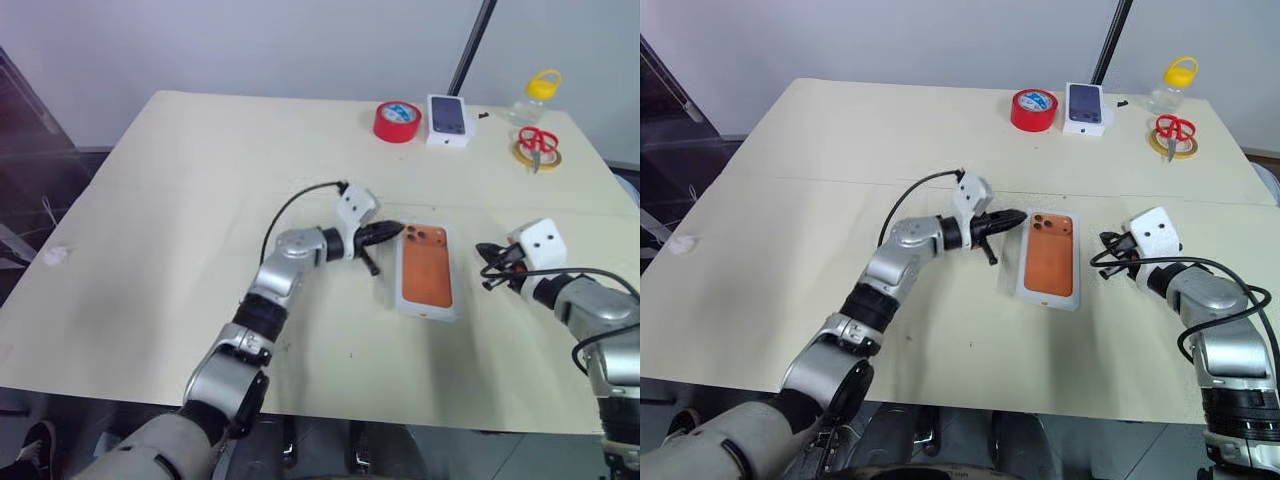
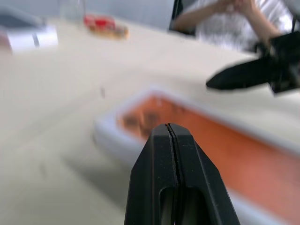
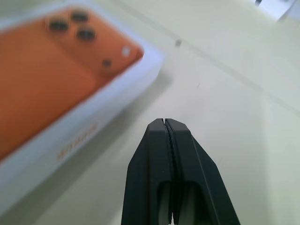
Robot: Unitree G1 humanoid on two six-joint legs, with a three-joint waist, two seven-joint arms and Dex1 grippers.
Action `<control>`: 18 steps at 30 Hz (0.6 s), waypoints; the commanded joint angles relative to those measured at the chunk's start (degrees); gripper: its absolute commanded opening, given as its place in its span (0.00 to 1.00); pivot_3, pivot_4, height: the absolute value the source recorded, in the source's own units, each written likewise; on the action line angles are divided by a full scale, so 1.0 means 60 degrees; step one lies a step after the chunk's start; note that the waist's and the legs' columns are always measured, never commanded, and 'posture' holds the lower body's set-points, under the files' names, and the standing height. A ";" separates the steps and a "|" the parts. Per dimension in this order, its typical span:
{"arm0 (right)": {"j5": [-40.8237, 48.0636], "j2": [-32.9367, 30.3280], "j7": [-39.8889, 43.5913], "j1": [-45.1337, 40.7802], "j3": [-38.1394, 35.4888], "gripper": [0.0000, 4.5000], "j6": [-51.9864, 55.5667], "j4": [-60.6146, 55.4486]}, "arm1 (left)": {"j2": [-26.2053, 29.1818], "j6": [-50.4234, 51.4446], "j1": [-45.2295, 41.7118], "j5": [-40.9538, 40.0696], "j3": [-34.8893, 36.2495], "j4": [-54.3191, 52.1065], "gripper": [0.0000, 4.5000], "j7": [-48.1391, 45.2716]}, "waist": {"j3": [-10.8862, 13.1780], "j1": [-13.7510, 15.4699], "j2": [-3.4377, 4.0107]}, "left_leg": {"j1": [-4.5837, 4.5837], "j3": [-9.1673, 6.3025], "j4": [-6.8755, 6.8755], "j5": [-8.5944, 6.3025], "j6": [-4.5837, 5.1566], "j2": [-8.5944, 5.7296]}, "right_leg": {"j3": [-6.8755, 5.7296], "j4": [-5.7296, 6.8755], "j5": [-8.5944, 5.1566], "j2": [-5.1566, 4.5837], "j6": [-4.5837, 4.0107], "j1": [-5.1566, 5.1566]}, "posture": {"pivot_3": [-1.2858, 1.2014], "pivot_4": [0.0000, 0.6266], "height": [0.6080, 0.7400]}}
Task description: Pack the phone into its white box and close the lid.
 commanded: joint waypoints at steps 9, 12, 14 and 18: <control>-0.0580 0.0638 -0.0003 0.1014 0.1985 0.01 0.0344 -0.1374 | -0.0270 -0.0866 -0.0679 0.1634 -0.1284 0.3068 0.00 0.0163 | -0.0023 -0.0061 -0.0010 | 0.0017 -0.0009 0.0011 -0.0007 0.0005 0.0015 | -0.0008 0.0008 -0.0003 0.0010 0.0000 0.0014 | 0.52 0.24 0.95; 0.0212 0.0867 0.0218 0.0967 0.1666 0.01 0.1016 -0.1589 | -0.0237 -0.0258 -0.0623 0.1210 -0.0866 0.2924 0.00 -0.0035 | -0.0043 -0.0077 -0.0034 | 0.0023 -0.0012 0.0013 -0.0010 0.0006 0.0017 | -0.0008 0.0004 -0.0005 0.0008 -0.0005 0.0022 | 0.52 0.24 0.95; 0.1041 0.1014 0.0509 0.0831 0.1168 0.06 0.1256 -0.1775 | -0.0156 0.0040 -0.0621 0.0837 -0.0533 0.2682 0.06 -0.0314 | -0.0044 -0.0079 -0.0034 | 0.0022 -0.0015 0.0013 -0.0010 0.0006 0.0020 | -0.0009 0.0005 -0.0005 0.0007 -0.0005 0.0023 | 0.52 0.24 0.95; 0.2337 0.1063 0.0880 0.0242 0.0279 0.41 0.1578 -0.2013 | 0.0449 0.0237 -0.0349 0.0048 0.0031 0.0944 0.41 -0.1099 | -0.0026 -0.0181 -0.0014 | 0.0015 -0.0013 0.0012 -0.0010 0.0007 0.0022 | -0.0008 0.0012 -0.0003 0.0005 -0.0006 0.0010 | 0.52 0.24 0.95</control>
